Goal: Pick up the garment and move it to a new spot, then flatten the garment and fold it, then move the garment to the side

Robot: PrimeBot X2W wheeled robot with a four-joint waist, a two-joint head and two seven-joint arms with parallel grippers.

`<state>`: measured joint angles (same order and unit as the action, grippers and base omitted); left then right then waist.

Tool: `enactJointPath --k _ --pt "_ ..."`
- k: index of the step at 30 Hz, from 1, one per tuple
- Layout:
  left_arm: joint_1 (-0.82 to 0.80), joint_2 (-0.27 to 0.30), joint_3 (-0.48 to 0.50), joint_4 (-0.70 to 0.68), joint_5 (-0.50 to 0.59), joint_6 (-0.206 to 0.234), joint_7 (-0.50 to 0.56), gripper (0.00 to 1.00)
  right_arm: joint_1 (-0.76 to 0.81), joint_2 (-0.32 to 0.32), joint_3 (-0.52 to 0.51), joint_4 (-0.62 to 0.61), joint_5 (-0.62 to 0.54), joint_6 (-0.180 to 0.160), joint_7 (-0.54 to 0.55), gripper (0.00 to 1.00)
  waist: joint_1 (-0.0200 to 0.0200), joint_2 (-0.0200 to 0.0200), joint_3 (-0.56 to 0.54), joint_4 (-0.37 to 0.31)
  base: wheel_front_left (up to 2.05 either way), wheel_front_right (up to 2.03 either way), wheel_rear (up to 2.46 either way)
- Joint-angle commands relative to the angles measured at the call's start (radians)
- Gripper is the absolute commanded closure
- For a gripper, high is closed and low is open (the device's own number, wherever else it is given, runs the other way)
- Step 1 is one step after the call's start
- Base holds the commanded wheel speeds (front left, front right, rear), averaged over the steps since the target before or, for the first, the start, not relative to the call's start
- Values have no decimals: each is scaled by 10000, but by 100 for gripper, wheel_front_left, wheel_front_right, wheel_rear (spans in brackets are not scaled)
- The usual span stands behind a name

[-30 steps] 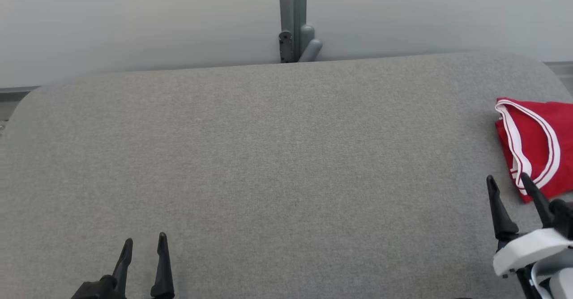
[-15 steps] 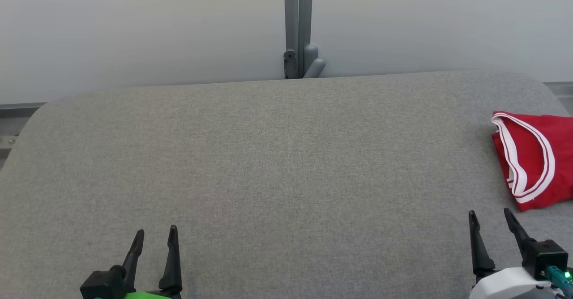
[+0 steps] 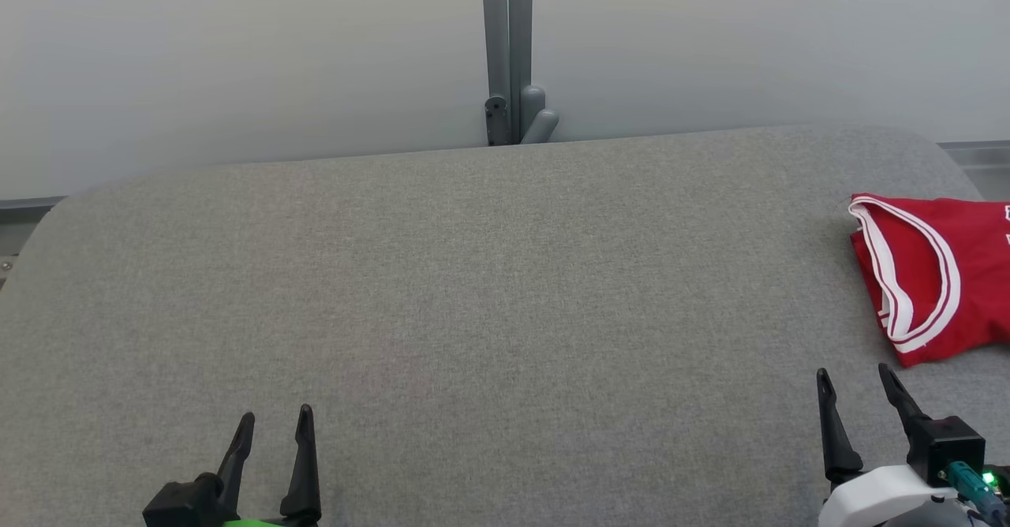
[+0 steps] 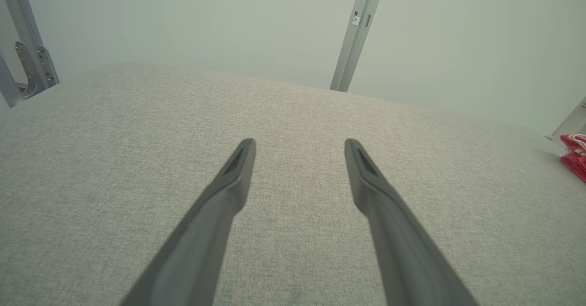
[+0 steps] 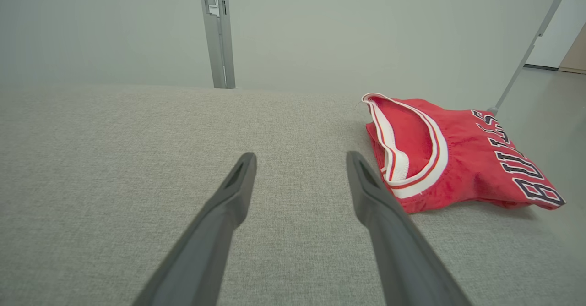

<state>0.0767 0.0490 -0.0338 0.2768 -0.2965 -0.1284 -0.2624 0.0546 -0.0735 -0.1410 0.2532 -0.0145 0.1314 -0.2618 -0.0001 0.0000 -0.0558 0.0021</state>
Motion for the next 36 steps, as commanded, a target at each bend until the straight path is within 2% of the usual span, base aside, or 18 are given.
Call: enactJointPath --k 1,22,23,27,36 --pt "38 35 9 33 82 -27 -28 0 -131 20 9 -21 -71 -16 -39 0 1 0 14 1 0 0 0" --pt "-89 22 -71 46 20 -6 -3 0 -224 89 -120 -124 -20 -1 -3 0 1 0 139 33 0 0 0" --pt "105 -17 -69 205 -12 -4 14 100 -22 159 -94 62 11 0 6 100 1 0 141 33 0 0 0" --pt "279 -33 -69 558 -21 -4 61 100 114 309 -84 437 25 0 52 100 1 0 144 33 0 0 0" --pt "27 -4 104 420 -1669 -6 502 100 -186 296 -136 445 2002 -1 600 100 1 0 175 29 0 0 0"
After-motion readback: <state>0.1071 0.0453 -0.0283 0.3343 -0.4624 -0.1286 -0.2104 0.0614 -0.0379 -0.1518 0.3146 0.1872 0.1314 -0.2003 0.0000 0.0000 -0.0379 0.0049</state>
